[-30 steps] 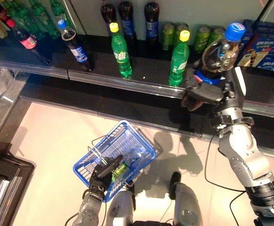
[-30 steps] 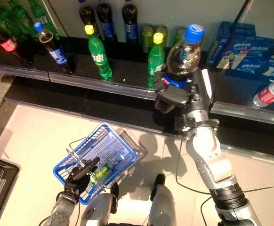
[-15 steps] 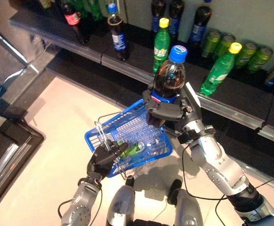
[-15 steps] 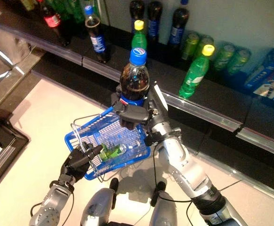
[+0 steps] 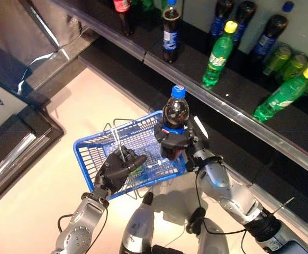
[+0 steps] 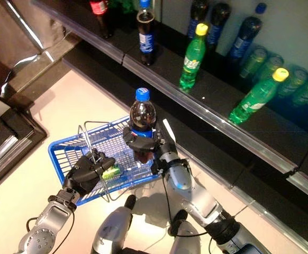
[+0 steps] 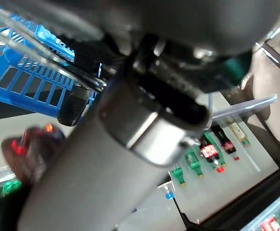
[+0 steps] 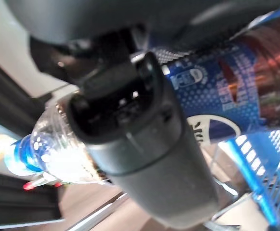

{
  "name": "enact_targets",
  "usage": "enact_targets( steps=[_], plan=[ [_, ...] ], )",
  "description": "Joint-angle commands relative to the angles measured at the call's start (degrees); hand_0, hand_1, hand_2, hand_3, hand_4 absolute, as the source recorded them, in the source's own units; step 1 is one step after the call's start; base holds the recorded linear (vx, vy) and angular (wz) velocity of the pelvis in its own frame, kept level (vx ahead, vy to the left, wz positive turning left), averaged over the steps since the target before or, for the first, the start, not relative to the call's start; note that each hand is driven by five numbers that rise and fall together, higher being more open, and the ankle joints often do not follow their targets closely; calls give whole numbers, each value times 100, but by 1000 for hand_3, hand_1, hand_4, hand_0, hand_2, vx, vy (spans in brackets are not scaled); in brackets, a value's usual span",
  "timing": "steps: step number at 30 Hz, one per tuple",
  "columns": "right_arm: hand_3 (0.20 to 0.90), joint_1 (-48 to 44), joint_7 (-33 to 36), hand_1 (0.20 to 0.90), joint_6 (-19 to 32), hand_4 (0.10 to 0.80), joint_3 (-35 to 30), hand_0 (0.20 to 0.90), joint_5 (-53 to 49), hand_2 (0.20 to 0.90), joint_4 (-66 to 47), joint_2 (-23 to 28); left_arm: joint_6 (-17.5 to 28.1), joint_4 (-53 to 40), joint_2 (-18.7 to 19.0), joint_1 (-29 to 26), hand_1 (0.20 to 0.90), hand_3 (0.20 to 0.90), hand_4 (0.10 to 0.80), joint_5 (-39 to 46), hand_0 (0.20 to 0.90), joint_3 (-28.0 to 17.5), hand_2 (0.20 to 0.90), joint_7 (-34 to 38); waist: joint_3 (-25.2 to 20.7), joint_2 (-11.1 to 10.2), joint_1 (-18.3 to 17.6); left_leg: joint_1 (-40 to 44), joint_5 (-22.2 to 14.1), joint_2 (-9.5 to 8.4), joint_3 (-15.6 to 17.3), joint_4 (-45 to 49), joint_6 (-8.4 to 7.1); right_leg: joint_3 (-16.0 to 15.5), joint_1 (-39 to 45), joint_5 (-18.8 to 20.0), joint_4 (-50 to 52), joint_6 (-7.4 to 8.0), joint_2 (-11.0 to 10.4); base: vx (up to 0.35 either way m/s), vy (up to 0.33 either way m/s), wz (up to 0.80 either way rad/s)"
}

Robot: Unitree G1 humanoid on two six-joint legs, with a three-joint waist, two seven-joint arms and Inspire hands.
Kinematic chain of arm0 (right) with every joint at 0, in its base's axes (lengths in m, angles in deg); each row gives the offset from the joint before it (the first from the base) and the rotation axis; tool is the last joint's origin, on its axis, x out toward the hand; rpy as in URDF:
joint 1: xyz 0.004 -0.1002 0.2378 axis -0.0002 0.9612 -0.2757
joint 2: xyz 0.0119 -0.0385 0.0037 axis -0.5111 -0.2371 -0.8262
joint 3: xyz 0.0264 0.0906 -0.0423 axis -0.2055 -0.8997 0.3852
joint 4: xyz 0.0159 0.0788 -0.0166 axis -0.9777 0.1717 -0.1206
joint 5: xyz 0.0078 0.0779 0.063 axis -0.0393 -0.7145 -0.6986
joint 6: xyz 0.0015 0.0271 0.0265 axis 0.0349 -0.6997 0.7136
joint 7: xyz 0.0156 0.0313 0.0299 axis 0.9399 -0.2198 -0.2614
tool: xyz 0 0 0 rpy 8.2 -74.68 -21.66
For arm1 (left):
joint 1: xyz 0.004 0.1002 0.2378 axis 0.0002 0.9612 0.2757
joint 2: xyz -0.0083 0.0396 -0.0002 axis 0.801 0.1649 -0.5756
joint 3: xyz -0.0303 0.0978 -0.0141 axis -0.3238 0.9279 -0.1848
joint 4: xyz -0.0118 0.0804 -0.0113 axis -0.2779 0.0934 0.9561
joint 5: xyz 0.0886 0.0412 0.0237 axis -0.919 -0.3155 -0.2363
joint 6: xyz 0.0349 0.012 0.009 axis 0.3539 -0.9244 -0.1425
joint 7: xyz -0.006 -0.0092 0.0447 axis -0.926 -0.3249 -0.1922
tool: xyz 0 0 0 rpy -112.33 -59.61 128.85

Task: Pick up the drink and place into the basket.

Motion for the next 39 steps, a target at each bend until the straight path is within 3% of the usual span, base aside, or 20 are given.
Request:
enact_targets(
  steps=[1,15,29,39],
  plan=[
    [200,-1013,124,300,775,100,211,300,346,300,-628,-667,517,-2275,142,-721,300,200,100,418,300,67,300,-1488,-879,-81,-63,-490,511,-226,56,595,276,-225,967,4,-636,-227,189,40,4,18],
    [200,-981,513,300,588,100,468,300,641,300,52,-1052,156,-2243,104,-720,300,200,100,371,300,71,300,-1916,-1056,-109,167,-544,585,-295,-100,628,241,-357,1119,37,-757,-209,202,30,6,7],
    [200,-390,677,300,397,100,606,300,969,300,2325,-1831,-234,-2440,-88,-694,300,200,100,576,300,95,300,-2689,-1169,-96,456,-643,562,-393,-264,744,230,-533,1299,2,-779,-220,182,38,6,6],
    [200,-164,509,300,654,100,670,300,814,300,3354,-2245,-374,-2531,-121,-871,300,200,100,512,300,280,300,-2727,-1107,-70,548,-725,530,-461,-346,771,210,-594,1346,46,-816,-176,180,2,-1,3]
  ],
)
